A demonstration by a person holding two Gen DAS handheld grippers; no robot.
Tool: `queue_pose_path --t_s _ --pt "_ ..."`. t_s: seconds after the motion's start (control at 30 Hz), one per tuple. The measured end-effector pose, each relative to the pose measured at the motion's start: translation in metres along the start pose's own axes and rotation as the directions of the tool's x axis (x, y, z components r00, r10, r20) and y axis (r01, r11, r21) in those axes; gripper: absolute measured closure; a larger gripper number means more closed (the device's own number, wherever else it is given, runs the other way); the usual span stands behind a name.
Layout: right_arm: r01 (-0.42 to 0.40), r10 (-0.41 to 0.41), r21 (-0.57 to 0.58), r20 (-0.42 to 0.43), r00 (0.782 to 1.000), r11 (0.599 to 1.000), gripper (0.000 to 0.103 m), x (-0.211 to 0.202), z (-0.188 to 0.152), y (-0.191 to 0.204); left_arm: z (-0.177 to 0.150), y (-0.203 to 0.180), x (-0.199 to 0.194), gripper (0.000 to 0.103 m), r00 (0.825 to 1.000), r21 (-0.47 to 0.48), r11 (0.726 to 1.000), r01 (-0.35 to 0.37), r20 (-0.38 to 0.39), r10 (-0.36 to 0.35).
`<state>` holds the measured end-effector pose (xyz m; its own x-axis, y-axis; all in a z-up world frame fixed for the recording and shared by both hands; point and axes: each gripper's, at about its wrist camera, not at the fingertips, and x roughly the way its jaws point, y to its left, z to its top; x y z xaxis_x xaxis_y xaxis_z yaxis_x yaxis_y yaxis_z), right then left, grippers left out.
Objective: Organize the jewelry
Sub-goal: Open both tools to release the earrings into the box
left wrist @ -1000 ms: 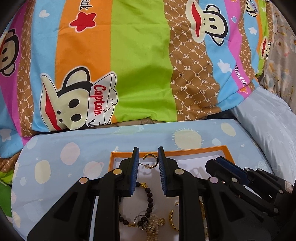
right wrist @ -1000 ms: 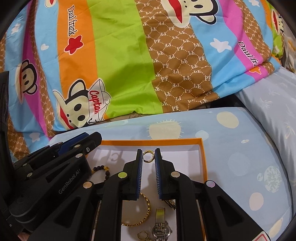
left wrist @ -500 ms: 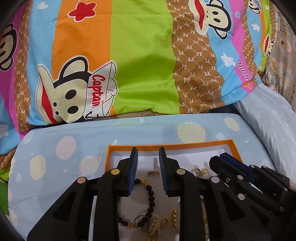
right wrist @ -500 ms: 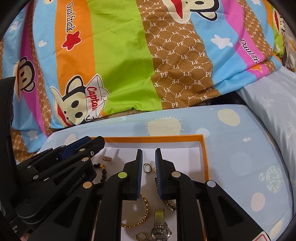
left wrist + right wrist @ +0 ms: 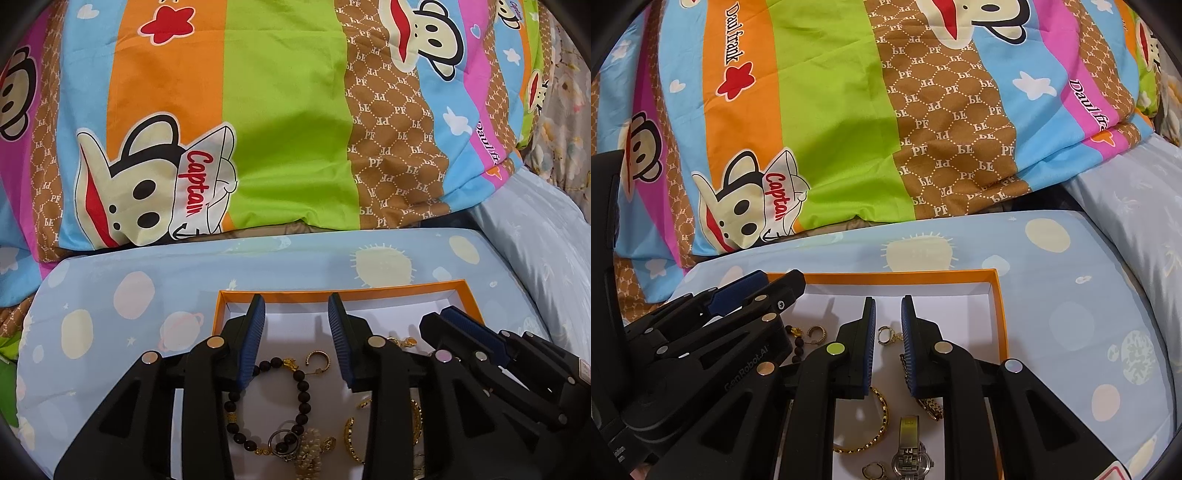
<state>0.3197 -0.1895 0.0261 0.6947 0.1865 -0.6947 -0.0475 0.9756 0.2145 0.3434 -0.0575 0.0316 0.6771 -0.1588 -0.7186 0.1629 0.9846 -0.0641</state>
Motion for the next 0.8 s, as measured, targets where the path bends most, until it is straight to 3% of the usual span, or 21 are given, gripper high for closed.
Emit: queue_pose_path --t_s 0.33,0.8 --pt "-0.002 0.002 -0.006 -0.006 1.0 1.0 0.088 -0.002 -0.002 0.001 -0.003 0.002 0.002 0.069 1.0 -0.009 1.0 -0.007 -0.028 0.006" --pt "-0.017 0.016 -0.026 -0.027 1.0 1.0 0.088 -0.027 -0.033 0.014 -0.036 0.007 -0.028 0.069 0.999 -0.024 1.0 -0.008 -0.05 0.007"
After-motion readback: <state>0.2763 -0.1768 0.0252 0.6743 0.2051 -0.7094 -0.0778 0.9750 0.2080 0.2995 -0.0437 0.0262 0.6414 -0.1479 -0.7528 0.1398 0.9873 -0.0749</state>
